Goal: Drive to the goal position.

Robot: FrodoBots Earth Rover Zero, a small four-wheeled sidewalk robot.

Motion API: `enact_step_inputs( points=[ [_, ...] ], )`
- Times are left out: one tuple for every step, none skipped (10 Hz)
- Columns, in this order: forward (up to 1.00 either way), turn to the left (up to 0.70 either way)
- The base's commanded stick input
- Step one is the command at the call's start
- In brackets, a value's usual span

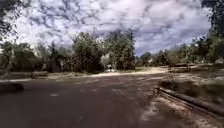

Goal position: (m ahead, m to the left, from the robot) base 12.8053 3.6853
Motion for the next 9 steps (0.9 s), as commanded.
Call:
enact_step_inputs(
  points=[
    [0.85,0.0],
    [0.85,0.16],
    [0.85,0.34],
    [0.85,0.34],
    [0.85,0.09],
    [0.85,0.0],
    [0.85,0.0],
    [0.85,0.0],
    [0.85,0.0]
  ],
)
